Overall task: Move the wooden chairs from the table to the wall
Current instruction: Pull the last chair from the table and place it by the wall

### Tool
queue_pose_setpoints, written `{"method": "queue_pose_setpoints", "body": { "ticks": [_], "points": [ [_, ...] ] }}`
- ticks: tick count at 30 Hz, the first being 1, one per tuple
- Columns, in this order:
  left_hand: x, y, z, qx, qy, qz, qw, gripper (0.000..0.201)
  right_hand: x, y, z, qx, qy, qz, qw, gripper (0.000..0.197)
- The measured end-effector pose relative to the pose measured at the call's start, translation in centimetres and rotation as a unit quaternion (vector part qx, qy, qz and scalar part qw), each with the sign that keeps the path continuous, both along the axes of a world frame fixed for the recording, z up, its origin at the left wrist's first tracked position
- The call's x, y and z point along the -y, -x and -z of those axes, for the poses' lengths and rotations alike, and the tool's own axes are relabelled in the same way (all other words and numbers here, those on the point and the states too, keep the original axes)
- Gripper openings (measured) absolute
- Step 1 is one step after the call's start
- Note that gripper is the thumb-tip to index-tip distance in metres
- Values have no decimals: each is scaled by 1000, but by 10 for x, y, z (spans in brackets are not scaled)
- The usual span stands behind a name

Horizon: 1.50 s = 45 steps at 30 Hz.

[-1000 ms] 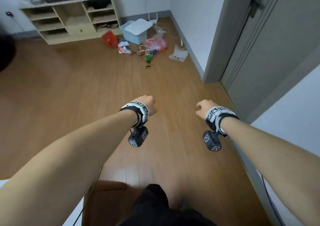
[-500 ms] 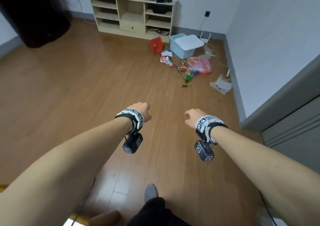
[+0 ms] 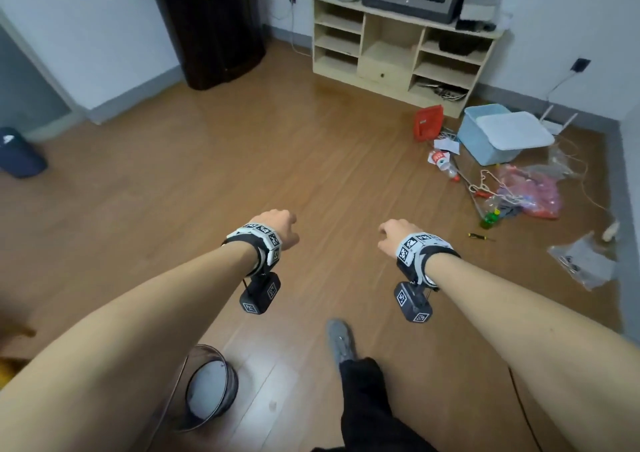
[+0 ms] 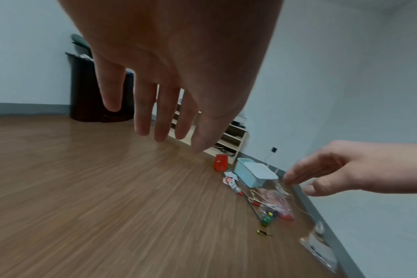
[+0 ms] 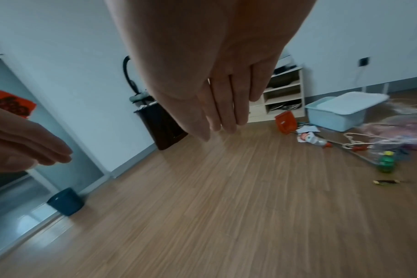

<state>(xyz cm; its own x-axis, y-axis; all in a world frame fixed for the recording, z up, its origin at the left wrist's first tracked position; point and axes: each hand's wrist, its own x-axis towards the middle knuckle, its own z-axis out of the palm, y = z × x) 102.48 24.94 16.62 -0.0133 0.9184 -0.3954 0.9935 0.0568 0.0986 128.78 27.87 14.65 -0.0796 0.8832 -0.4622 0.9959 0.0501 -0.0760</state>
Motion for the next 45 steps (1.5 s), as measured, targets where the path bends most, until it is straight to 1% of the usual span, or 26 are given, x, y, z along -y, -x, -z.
{"method": "queue_pose_setpoints", "body": {
  "ticks": [4, 8, 10, 14, 17, 22, 24, 27, 30, 32, 35, 38, 41, 45],
  "points": [
    [-73, 70, 6, 2, -10, -69, 998, 52, -116, 84, 21, 11, 17, -90, 996, 46],
    [-128, 155, -5, -5, -8, -152, 988, 51, -223, 194, 17, 29, 16, -195, 980, 39],
    [-146, 202, -12, -6, -13, -196, 980, 51, -258, 253, 8, 25, 15, -239, 971, 40],
    [-166, 304, -18, -3, -6, -282, 959, 51, -306, 381, -1, 9, 13, -324, 946, 42],
    [-179, 385, -10, 1, -6, -332, 943, 51, -333, 482, 2, 10, 14, -374, 927, 42],
    [-200, 531, 6, 3, -25, -402, 915, 50, -368, 654, 11, 11, 14, -435, 900, 50],
    [-205, 588, 4, 10, -20, -423, 906, 50, -376, 718, 6, 20, 17, -457, 889, 48],
    [-211, 677, -9, 1, -22, -451, 892, 51, -390, 819, -7, 1, 5, -484, 875, 48],
    [-213, 753, -18, -5, -22, -476, 879, 52, -398, 905, -13, -6, 11, -510, 860, 48],
    [-217, 803, -17, -7, -18, -490, 872, 53, -405, 962, -10, 1, 10, -530, 848, 45],
    [-222, 876, -7, -9, -13, -517, 856, 53, -417, 1045, 2, 24, 10, -554, 832, 39],
    [-235, 956, 5, -13, -6, -541, 841, 53, -436, 1142, 16, 31, 6, -583, 812, 36],
    [-248, 1034, 14, -5, 7, -565, 825, 54, -455, 1241, 28, 33, 12, -608, 793, 27],
    [-260, 1139, 4, -21, 33, -595, 803, 53, -468, 1371, 23, 30, 23, -641, 766, 17]
  ]
}}
